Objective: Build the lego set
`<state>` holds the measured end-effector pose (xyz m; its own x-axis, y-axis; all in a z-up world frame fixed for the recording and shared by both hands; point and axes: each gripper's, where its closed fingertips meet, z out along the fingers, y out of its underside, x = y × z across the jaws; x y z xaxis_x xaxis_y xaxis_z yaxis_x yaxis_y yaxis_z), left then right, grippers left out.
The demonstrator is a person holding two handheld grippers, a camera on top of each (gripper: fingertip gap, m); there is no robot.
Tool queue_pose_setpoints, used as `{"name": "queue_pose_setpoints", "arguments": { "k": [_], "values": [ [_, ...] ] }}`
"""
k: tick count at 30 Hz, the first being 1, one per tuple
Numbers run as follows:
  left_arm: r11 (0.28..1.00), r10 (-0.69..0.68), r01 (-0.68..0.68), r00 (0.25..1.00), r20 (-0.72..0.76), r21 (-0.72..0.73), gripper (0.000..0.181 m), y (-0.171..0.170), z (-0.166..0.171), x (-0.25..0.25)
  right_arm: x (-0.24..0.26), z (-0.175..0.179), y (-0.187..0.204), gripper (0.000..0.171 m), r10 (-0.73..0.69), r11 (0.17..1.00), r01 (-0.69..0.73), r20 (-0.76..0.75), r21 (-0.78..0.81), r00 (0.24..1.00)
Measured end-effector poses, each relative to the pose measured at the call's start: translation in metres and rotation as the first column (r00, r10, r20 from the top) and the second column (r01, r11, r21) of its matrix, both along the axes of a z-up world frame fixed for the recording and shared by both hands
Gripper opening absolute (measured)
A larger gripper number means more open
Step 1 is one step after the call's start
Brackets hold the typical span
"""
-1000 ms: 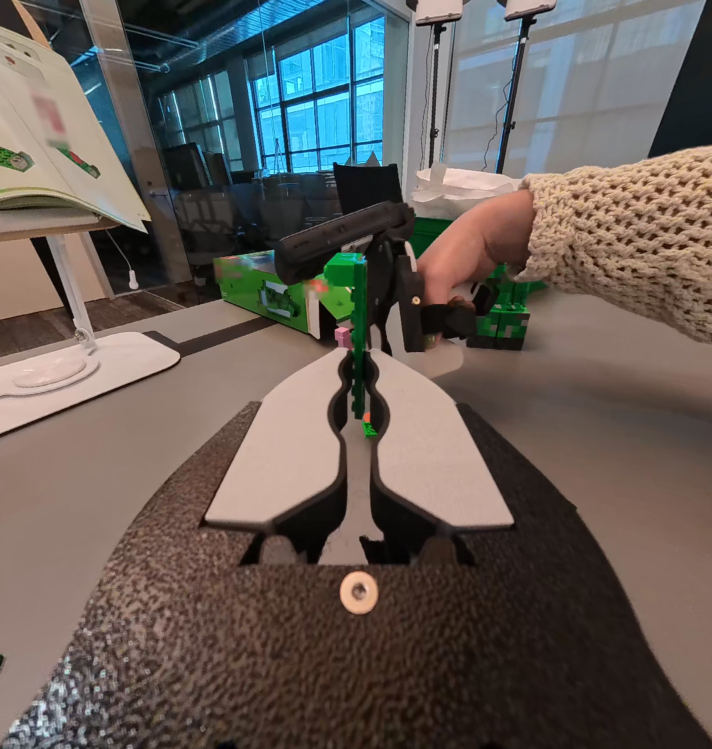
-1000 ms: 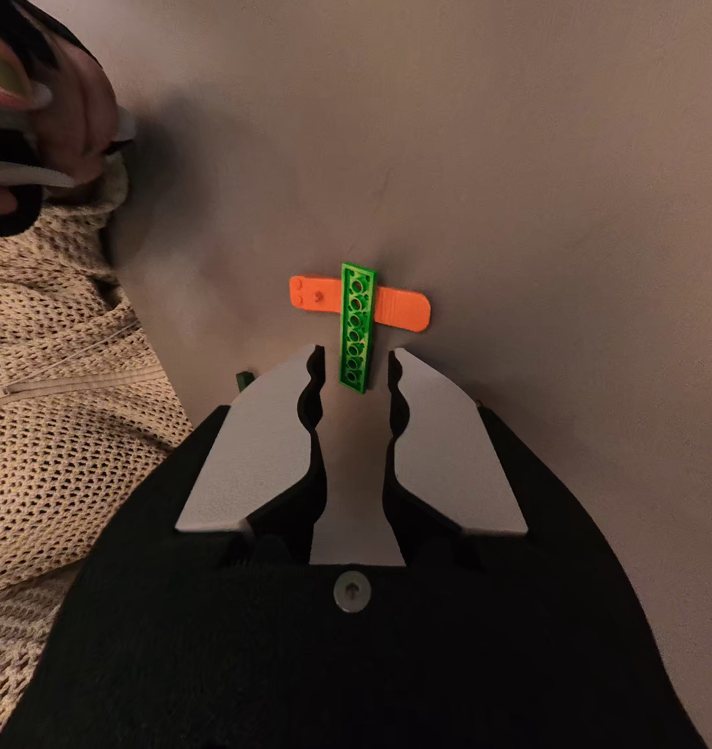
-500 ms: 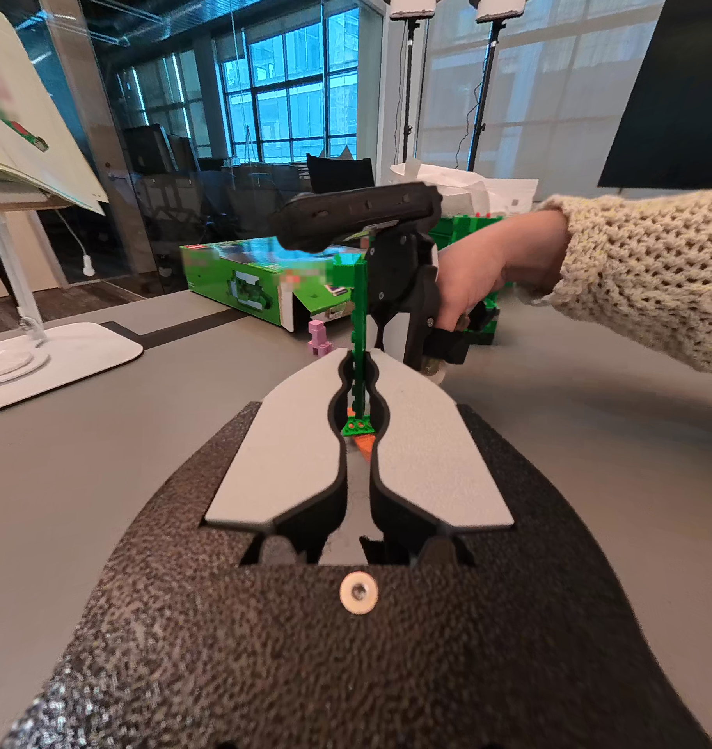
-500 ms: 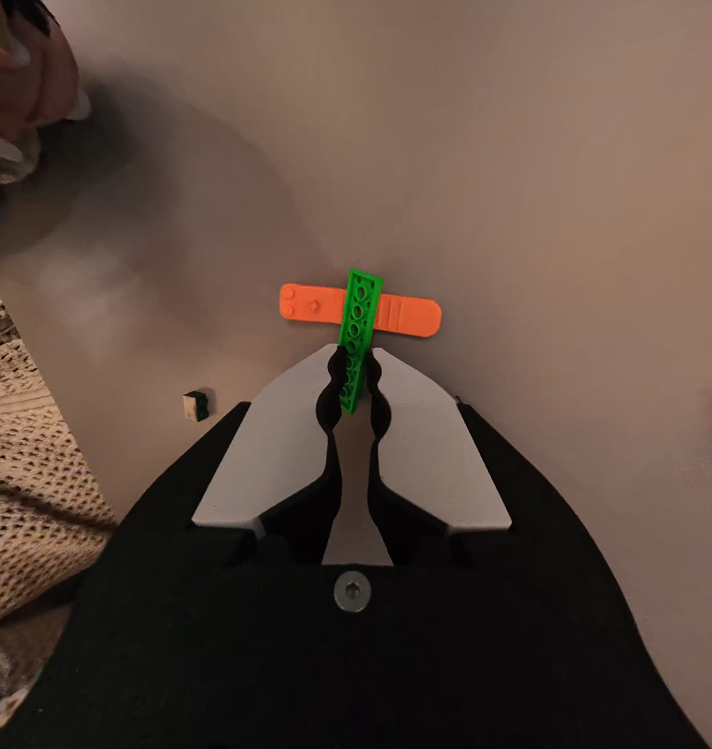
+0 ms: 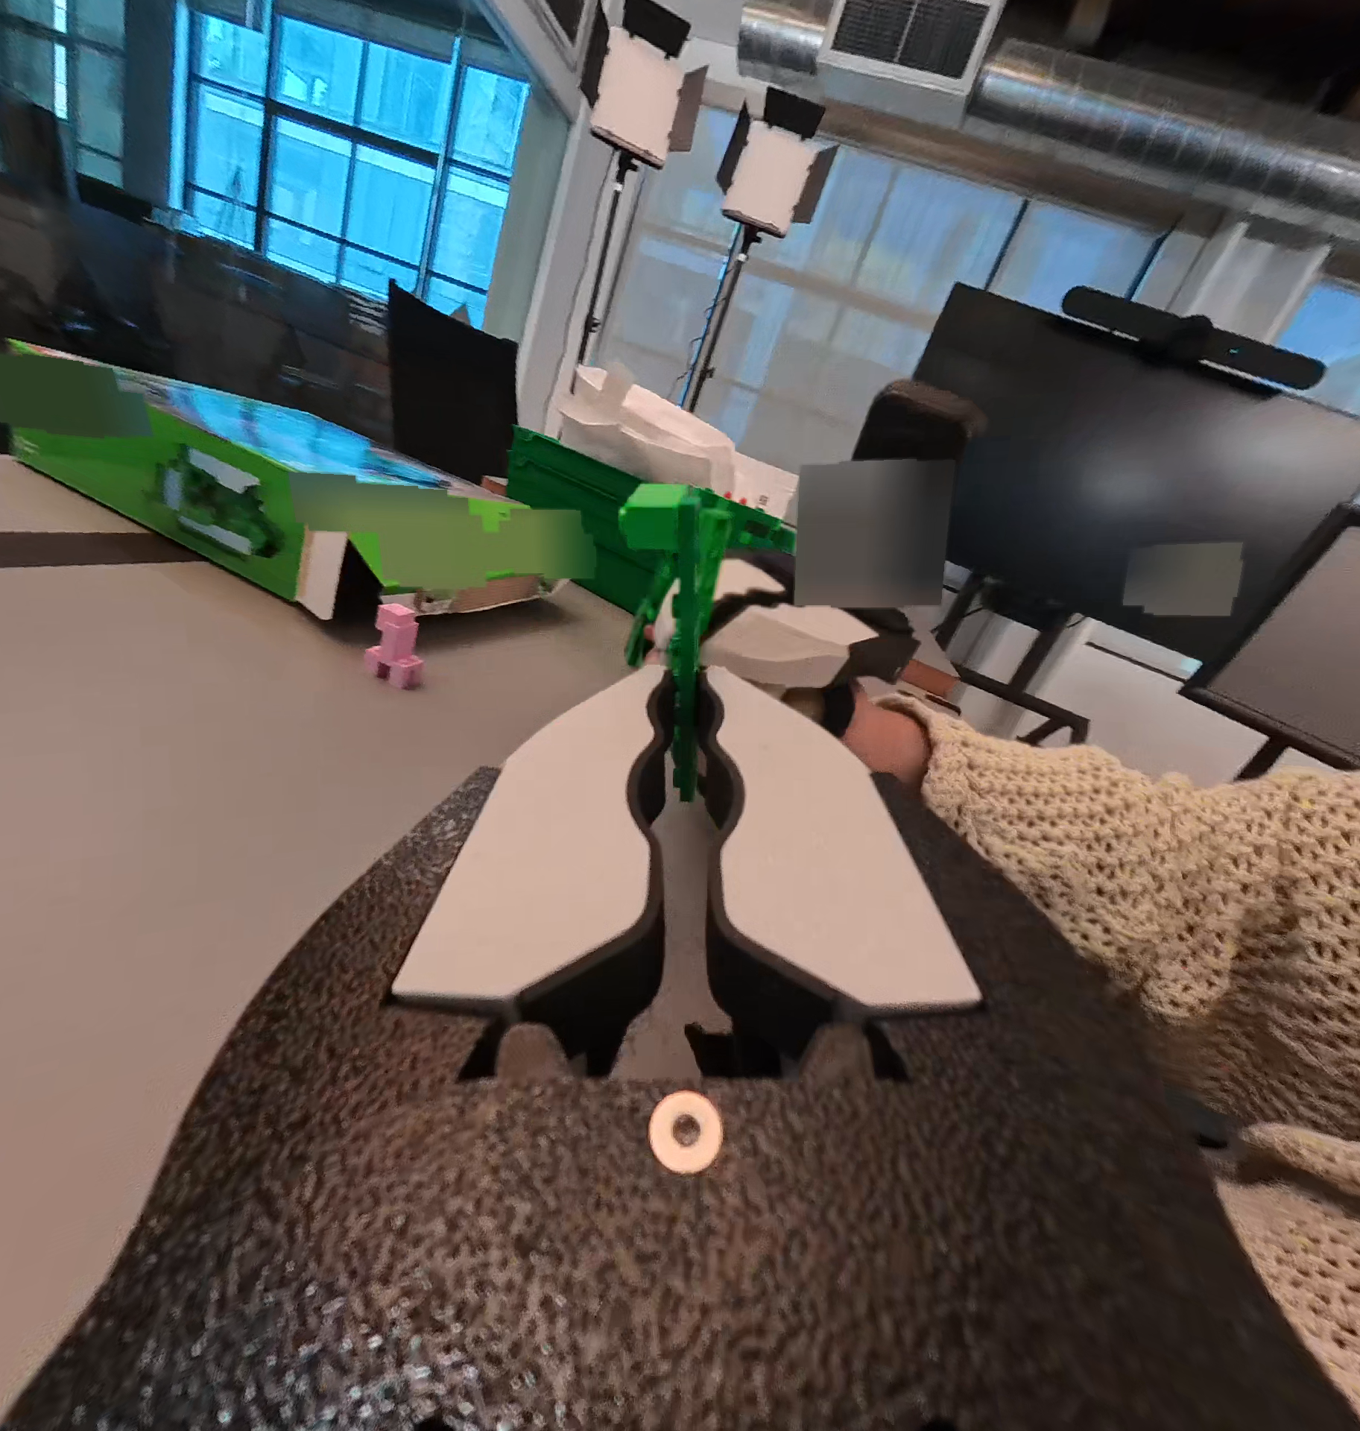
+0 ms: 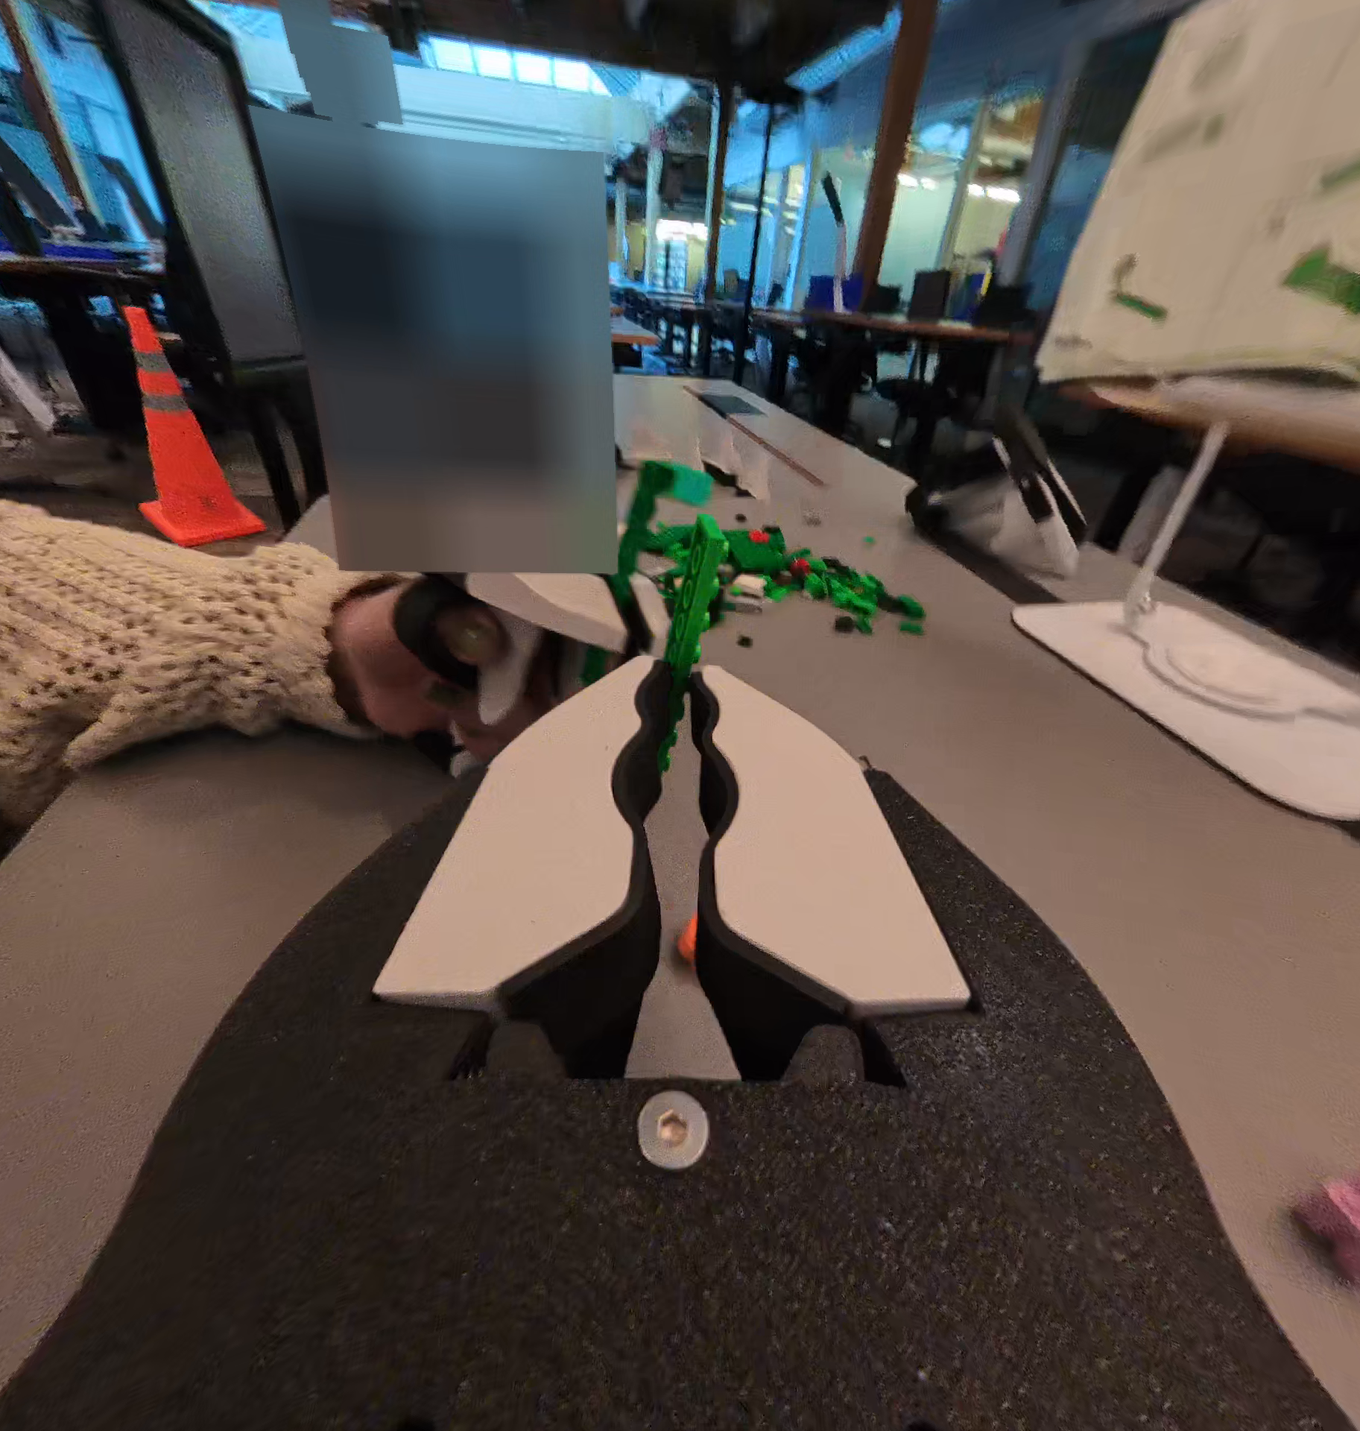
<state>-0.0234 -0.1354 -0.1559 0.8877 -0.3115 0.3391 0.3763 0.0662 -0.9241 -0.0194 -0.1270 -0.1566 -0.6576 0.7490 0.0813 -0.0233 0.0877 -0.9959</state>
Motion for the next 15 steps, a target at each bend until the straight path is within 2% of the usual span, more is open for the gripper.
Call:
{"name": "queue_pose_setpoints", "arguments": {
  "k": [4,8,15],
  "values": [
    [0.999,-0.05,0.05,0.997,-0.056,0.01,0.004,0.0,0.0,0.015,0.014,0.016,-0.012,0.004,0.025,0.995,-0.016,-0.086,0.103,0.996],
    [0.996,-0.08,0.083,0.994,-0.08,0.029,0.004,-0.002,0.002,0.022,0.019,0.013,-0.01,0.004,0.027,0.986,-0.019,-0.05,0.164,0.998],
    [0.993,-0.094,0.102,0.987,-0.131,0.054,0.004,-0.003,0.004,0.03,0.024,0.011,-0.015,0.004,0.071,0.982,-0.065,-0.027,0.177,0.997]
  ]
}}
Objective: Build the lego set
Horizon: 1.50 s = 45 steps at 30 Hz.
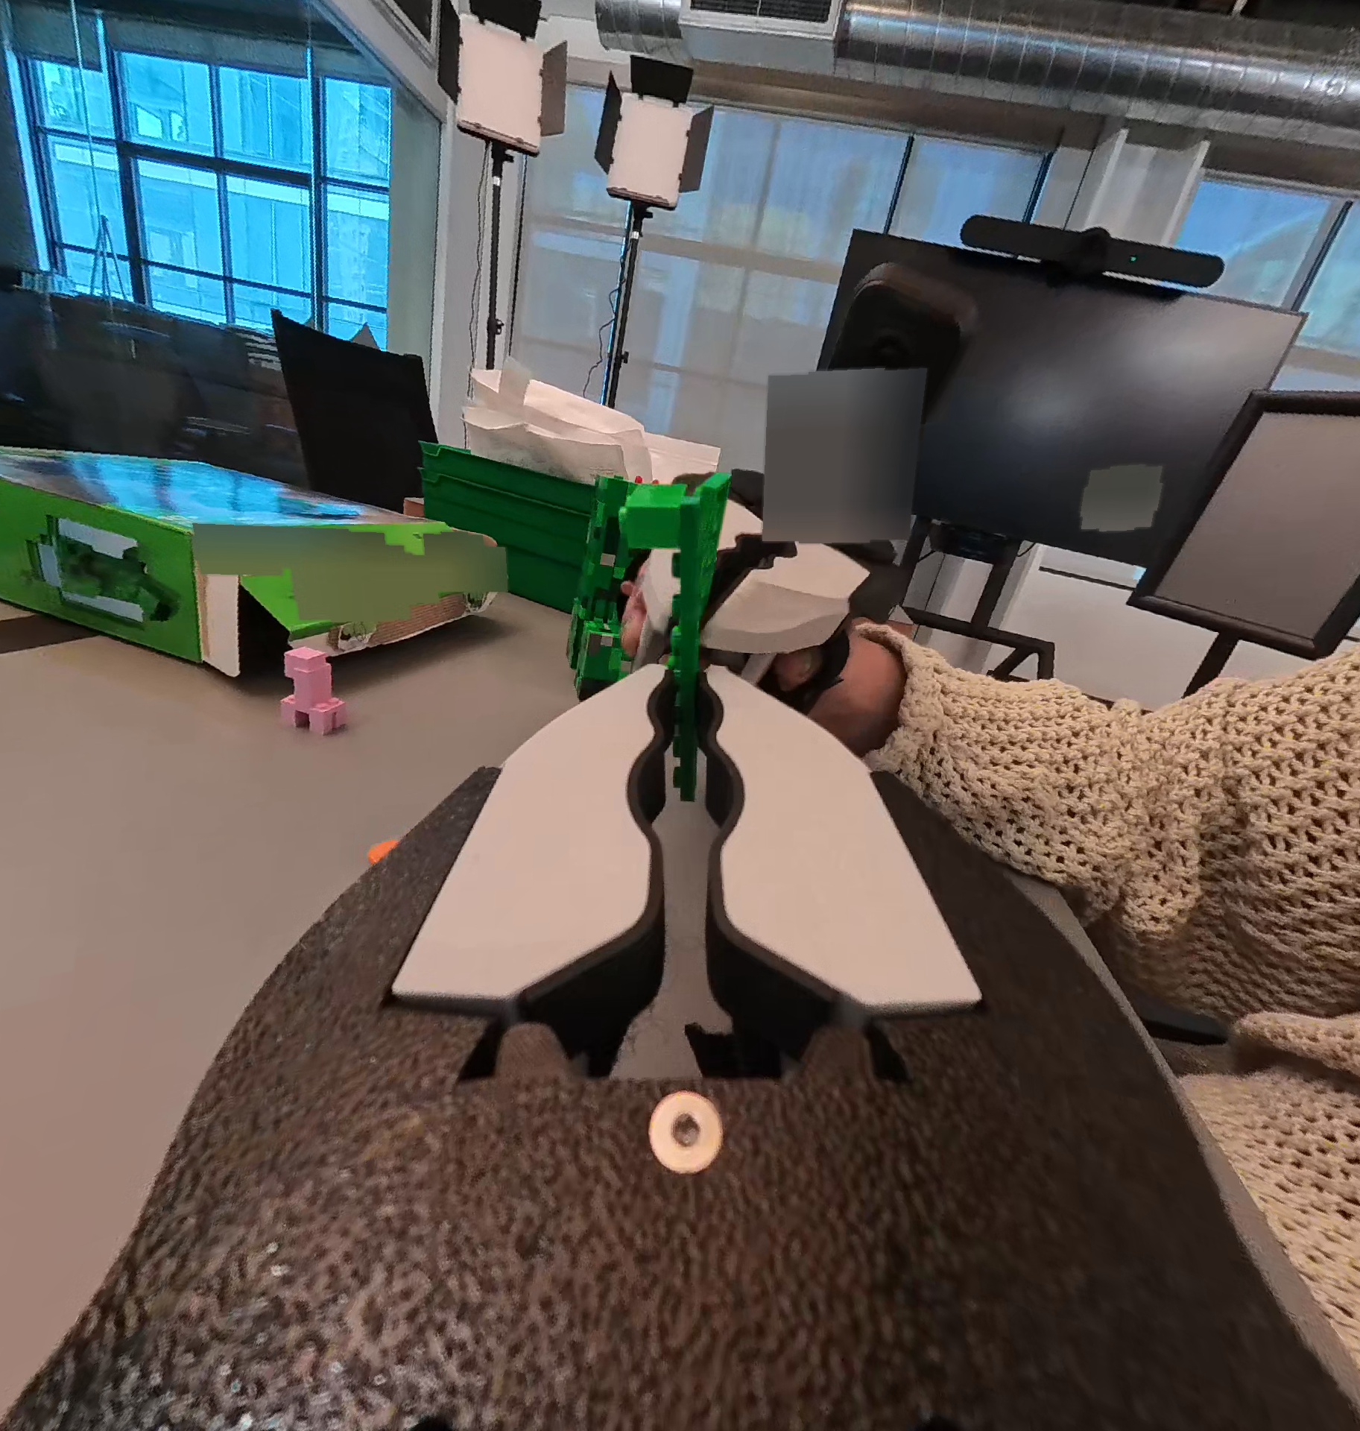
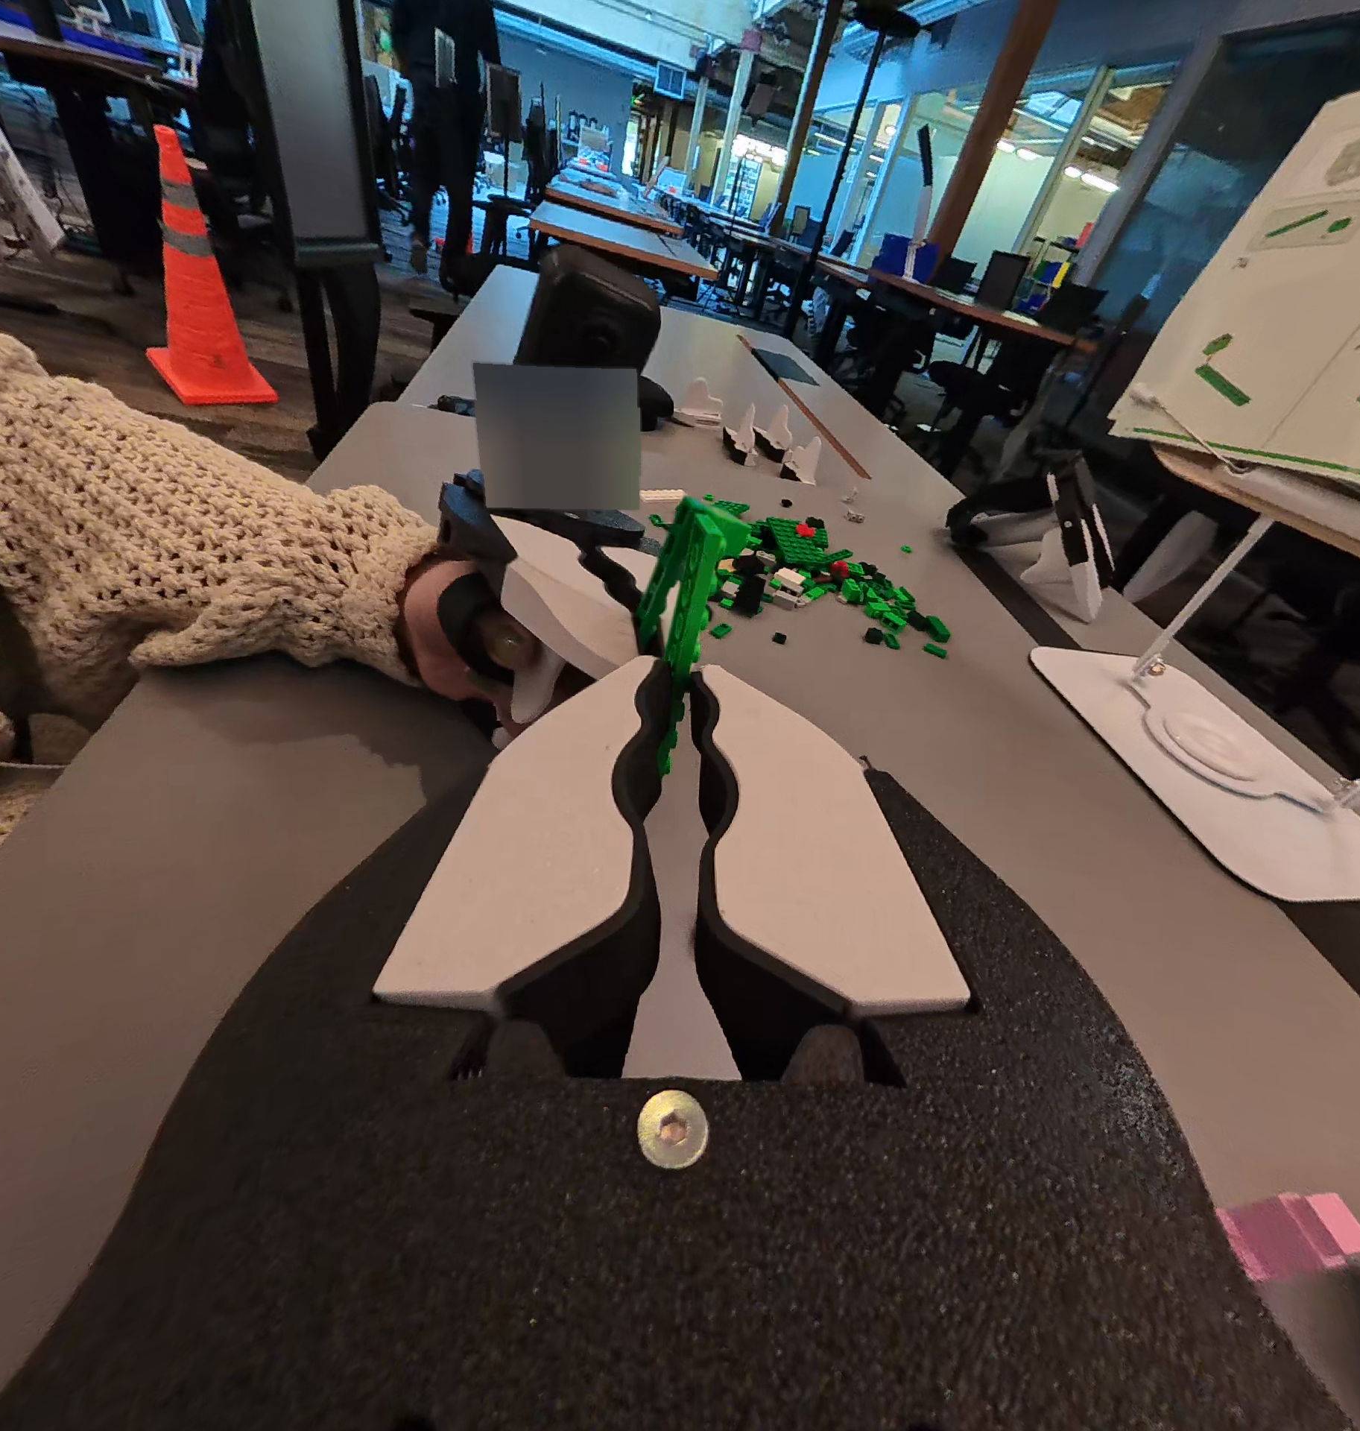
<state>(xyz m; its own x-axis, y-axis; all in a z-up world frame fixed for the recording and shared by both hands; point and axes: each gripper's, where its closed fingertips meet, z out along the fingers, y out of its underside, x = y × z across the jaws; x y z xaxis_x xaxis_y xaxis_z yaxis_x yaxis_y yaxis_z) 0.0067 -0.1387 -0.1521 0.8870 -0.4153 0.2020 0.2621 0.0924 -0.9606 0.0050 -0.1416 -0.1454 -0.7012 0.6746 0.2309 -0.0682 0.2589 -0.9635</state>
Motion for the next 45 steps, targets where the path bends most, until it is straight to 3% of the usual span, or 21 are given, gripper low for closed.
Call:
{"name": "queue_pose_setpoints", "arguments": {
  "k": [14,45],
  "values": [
    [0.999,0.052,-0.052,0.995,-0.09,0.0,0.004,0.0024,-0.0028,0.0026,0.0028,0.0,-0.0022,0.004,0.019,1.0,-0.019,0.011,-0.007,1.0],
    [0.995,0.078,-0.072,0.993,-0.089,0.066,0.004,0.0004,0.0035,0.0042,0.0004,0.0046,-0.0066,0.004,0.131,0.955,-0.116,0.039,-0.274,0.991]
  ]
}}
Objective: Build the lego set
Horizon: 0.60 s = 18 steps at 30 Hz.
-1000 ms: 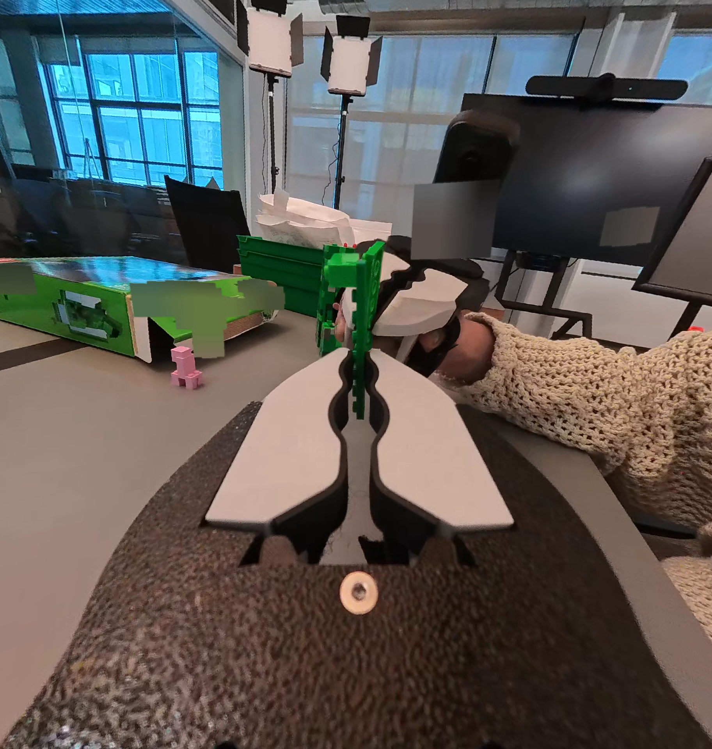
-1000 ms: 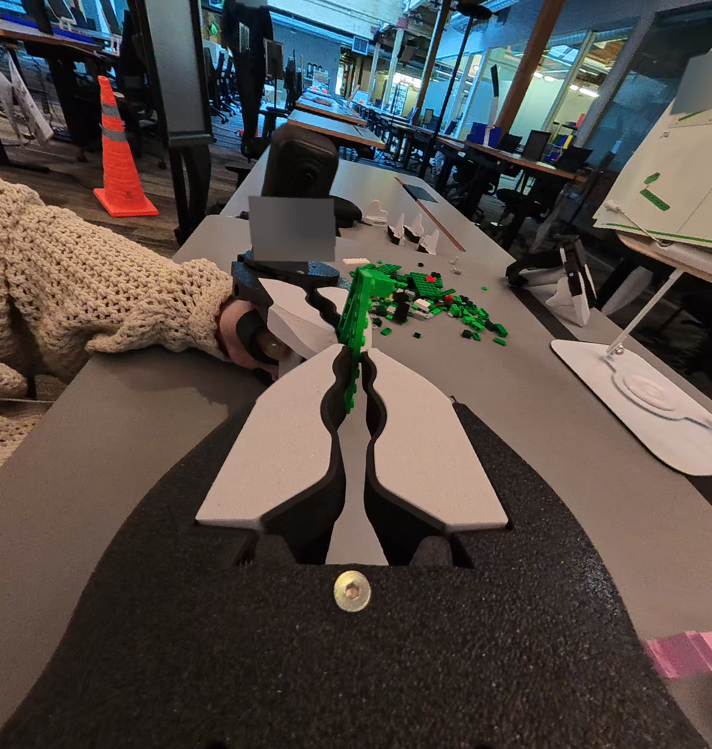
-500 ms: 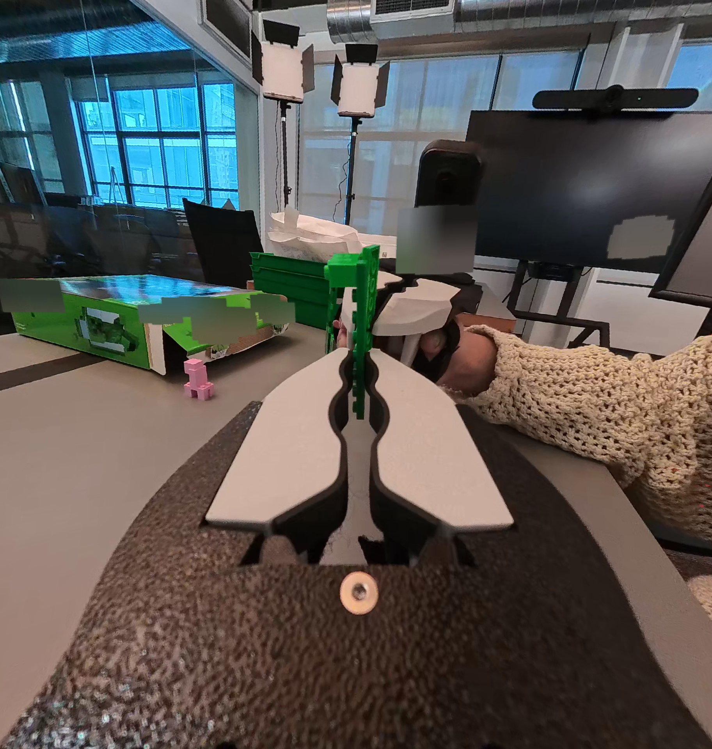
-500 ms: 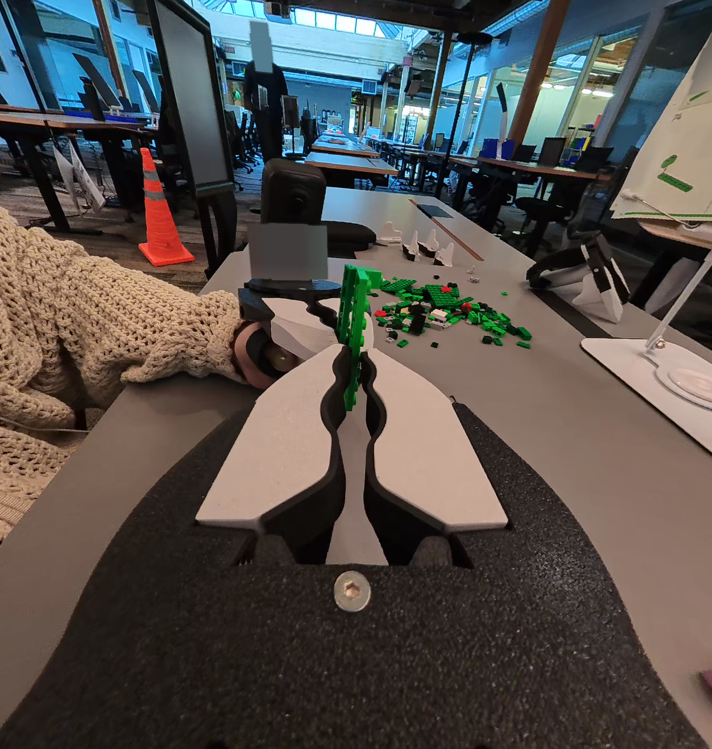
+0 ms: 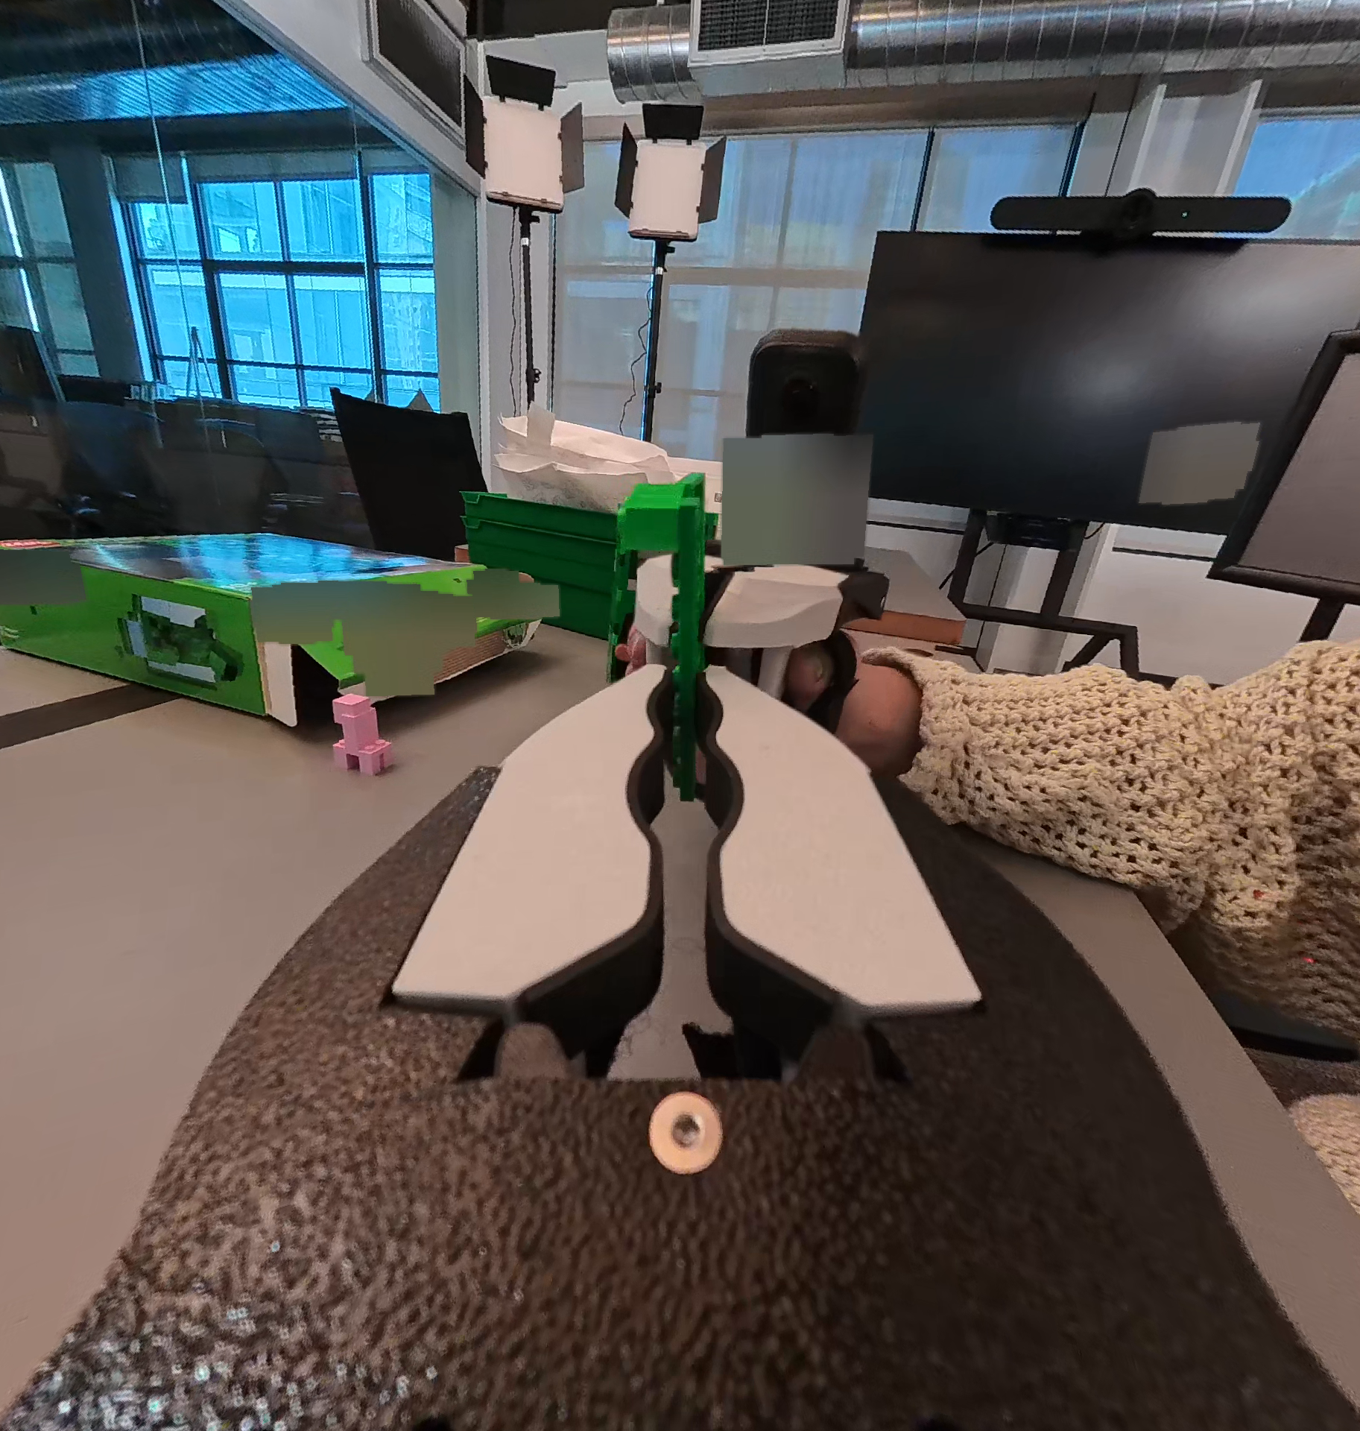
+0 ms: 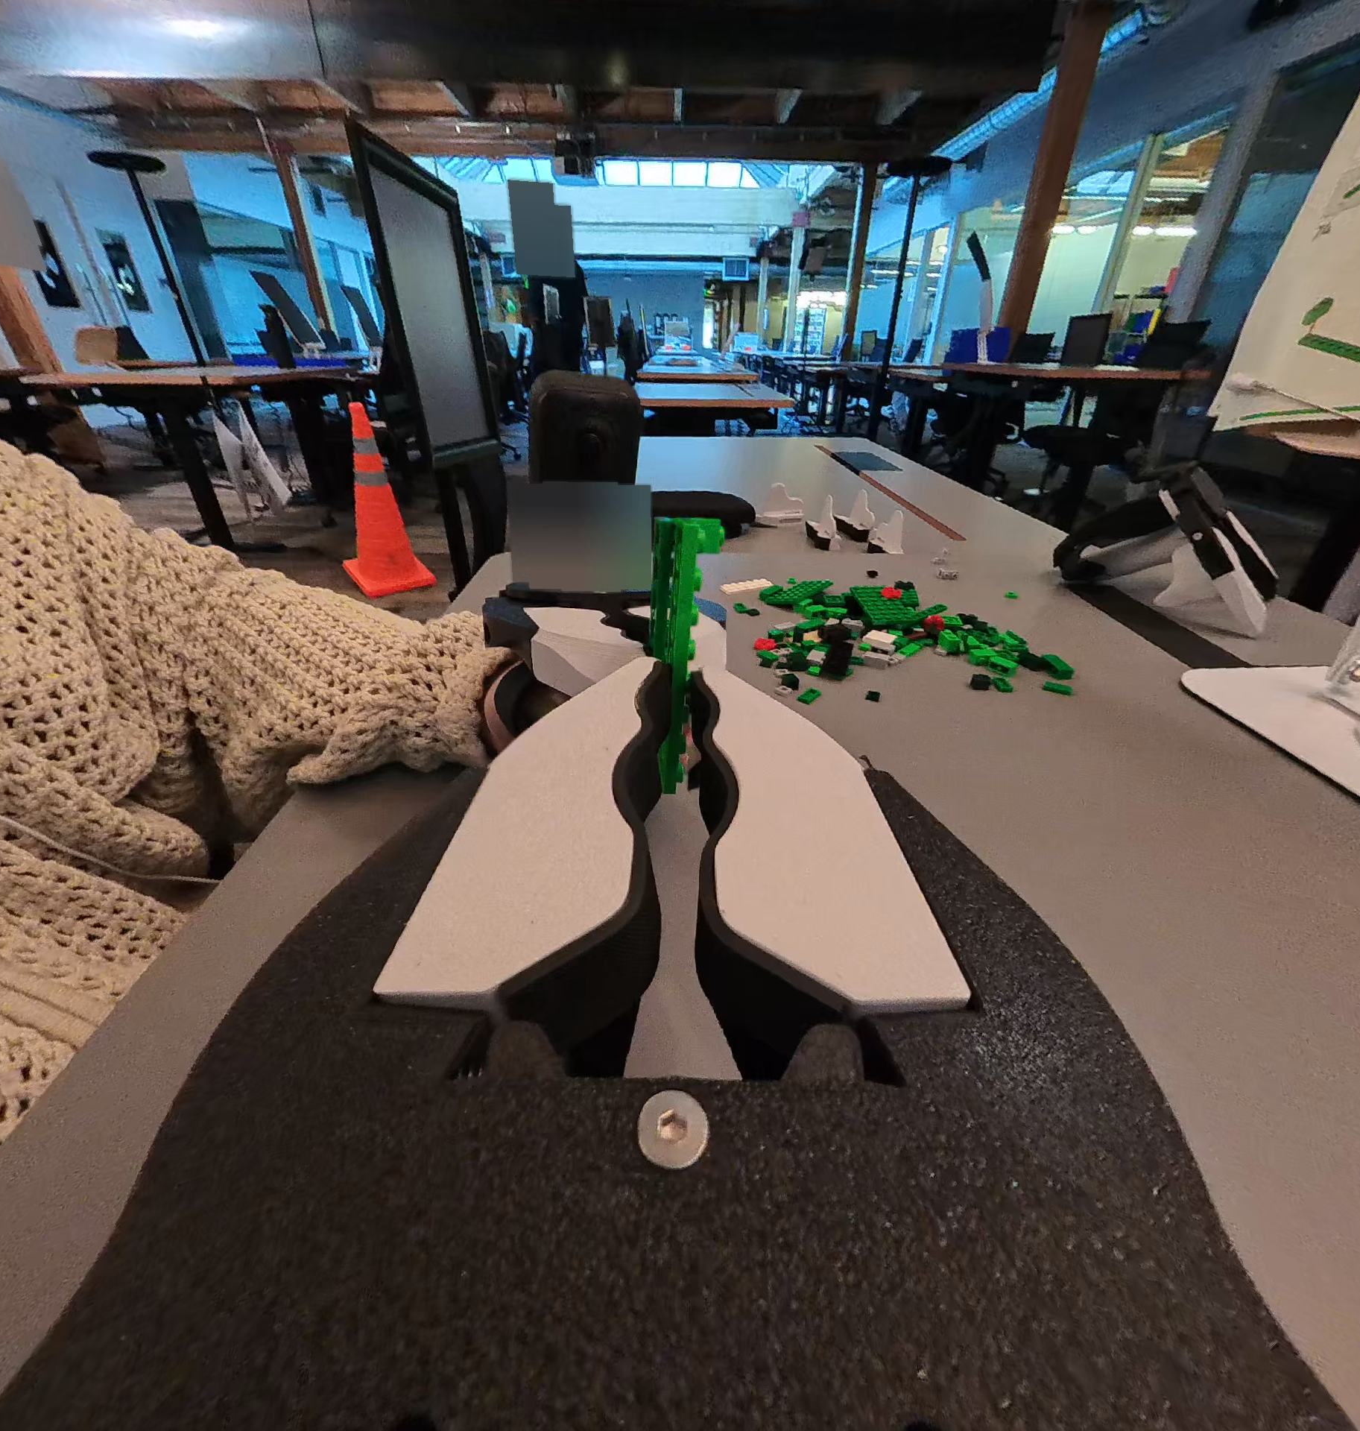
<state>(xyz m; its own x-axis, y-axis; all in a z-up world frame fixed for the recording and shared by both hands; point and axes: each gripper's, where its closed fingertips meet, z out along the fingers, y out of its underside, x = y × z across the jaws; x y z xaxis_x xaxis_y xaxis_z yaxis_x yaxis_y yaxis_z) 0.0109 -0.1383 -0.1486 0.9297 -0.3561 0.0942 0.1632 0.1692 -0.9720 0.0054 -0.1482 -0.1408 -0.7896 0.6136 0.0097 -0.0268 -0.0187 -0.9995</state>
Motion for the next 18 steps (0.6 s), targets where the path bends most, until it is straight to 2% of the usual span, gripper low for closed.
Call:
{"name": "queue_pose_setpoints", "arguments": {
  "k": [16,18],
  "values": [
    [0.999,-0.032,0.033,0.999,0.012,-0.037,0.004,-0.0012,-0.0035,0.0026,0.0023,-0.0025,-0.003,0.005,0.014,1.0,-0.013,-0.023,0.022,1.0],
    [0.998,-0.037,0.038,0.999,0.013,-0.045,0.004,-0.0005,-0.0043,0.0032,0.0024,-0.0007,-0.0024,0.011,0.002,1.0,-0.001,-0.036,0.03,0.999]
  ]
}}
